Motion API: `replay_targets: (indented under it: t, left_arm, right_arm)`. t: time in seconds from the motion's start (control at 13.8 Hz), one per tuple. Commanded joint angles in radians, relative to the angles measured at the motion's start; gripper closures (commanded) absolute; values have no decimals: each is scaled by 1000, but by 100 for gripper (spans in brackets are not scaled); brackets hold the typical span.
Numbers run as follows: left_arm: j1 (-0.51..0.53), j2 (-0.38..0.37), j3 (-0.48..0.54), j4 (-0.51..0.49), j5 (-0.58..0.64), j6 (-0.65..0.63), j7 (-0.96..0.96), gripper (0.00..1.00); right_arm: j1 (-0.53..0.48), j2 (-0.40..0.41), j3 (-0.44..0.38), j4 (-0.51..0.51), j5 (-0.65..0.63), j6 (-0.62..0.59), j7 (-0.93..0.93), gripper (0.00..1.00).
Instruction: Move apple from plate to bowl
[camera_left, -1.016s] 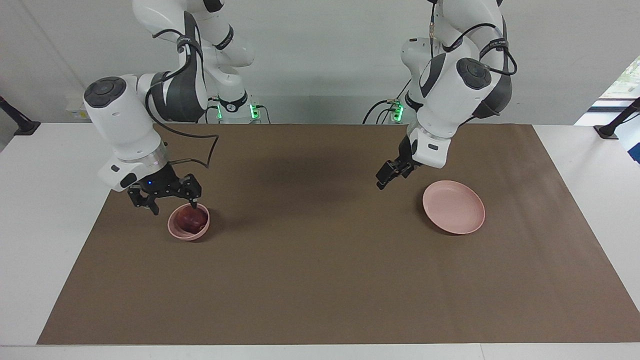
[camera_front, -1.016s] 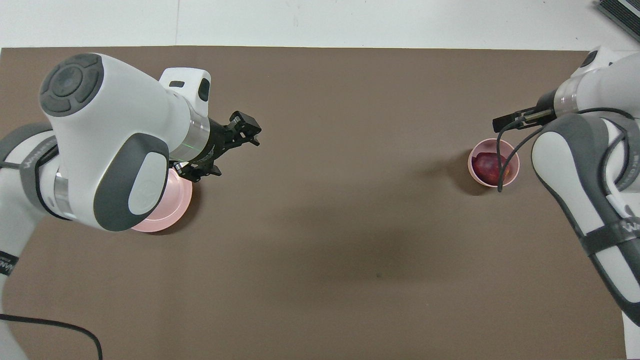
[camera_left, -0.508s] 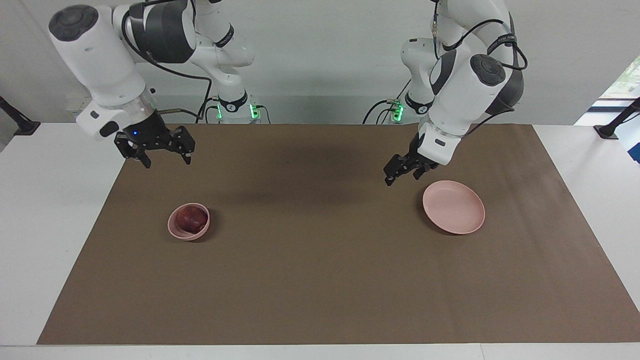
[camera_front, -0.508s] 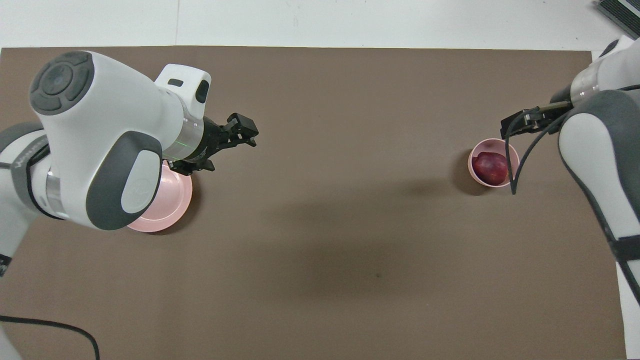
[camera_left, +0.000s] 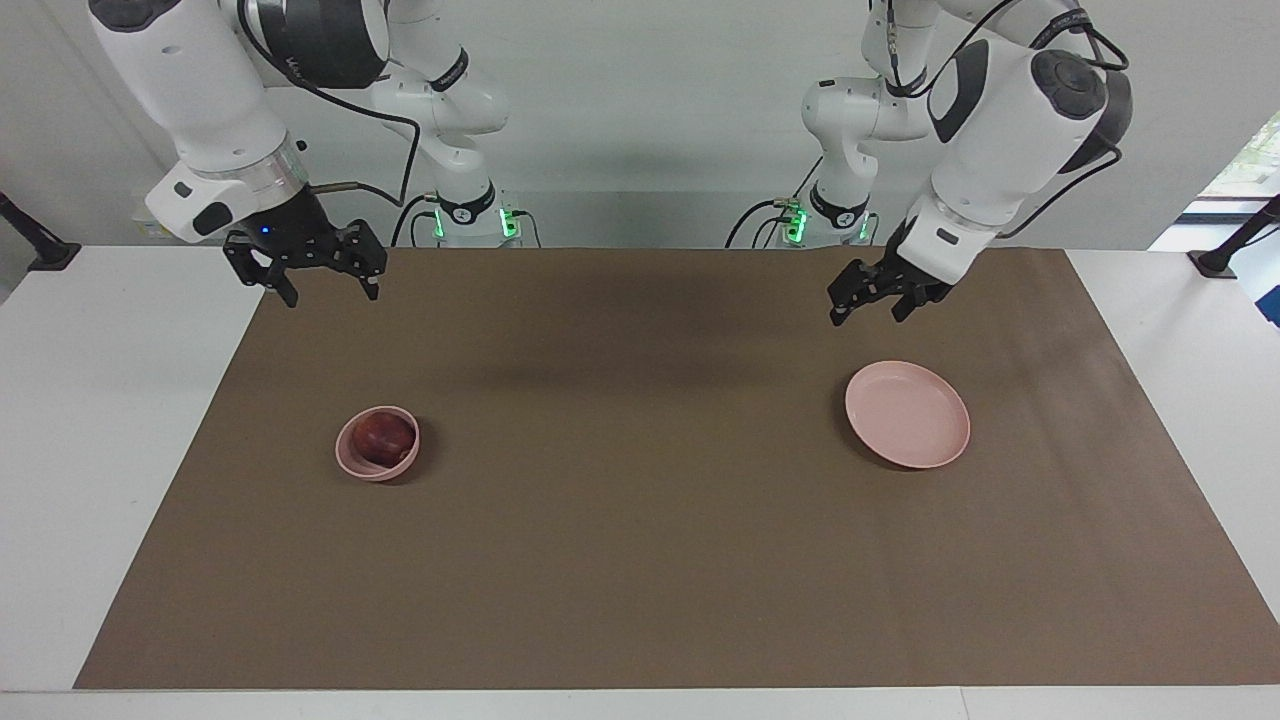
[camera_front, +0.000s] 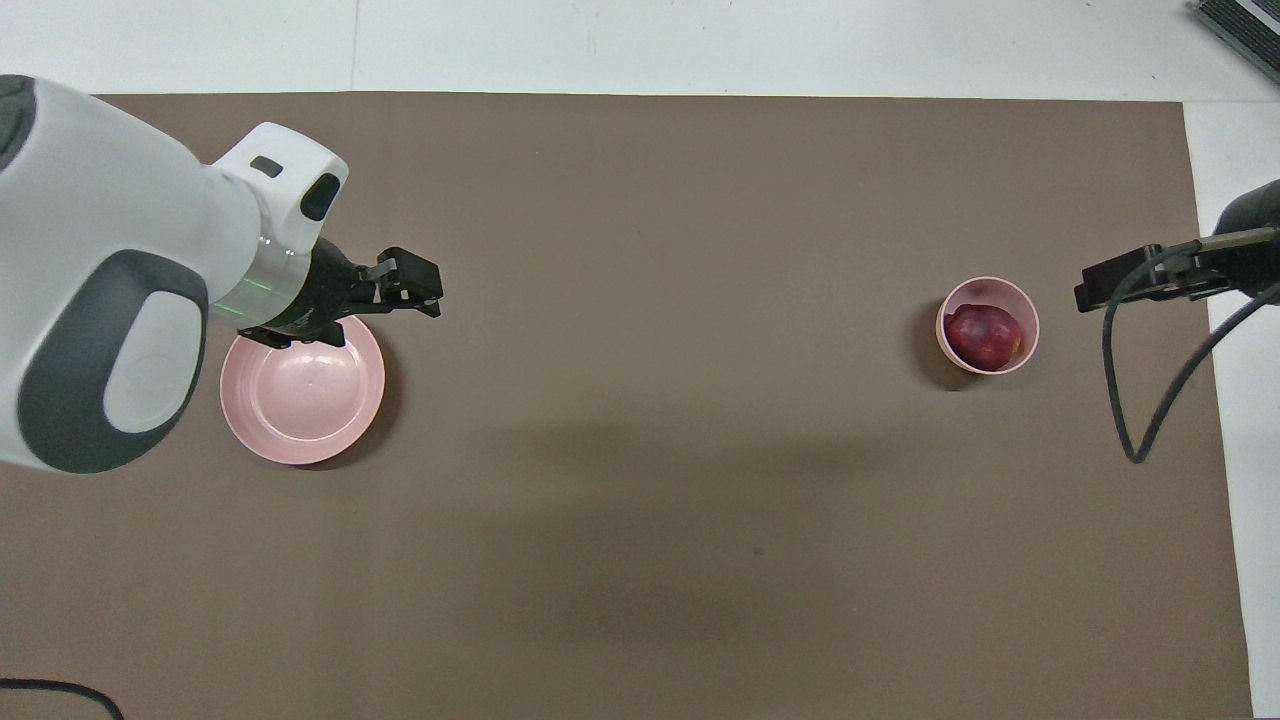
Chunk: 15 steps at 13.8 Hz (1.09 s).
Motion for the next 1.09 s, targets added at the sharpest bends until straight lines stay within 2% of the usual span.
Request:
replay_targets:
  t: [0.0, 0.15, 0.44, 0.65, 1.02]
  left_arm:
    - [59, -14, 0, 49, 58, -73, 75, 0]
    - [70, -40, 0, 44, 146, -81, 139, 0]
    - [151, -72, 13, 52, 134, -84, 204, 0]
    - [154, -74, 16, 50, 137, -67, 203, 0]
    - [121, -77, 18, 71, 150, -158, 216, 0]
  right_arm:
    - [-11, -8, 10, -14, -4, 11, 21, 0]
    - [-11, -8, 10, -14, -4, 13, 21, 0]
    - [-11, -8, 10, -14, -4, 11, 21, 0]
    - [-11, -8, 10, -14, -4, 13, 21, 0]
    - [-11, -8, 10, -14, -4, 11, 21, 0]
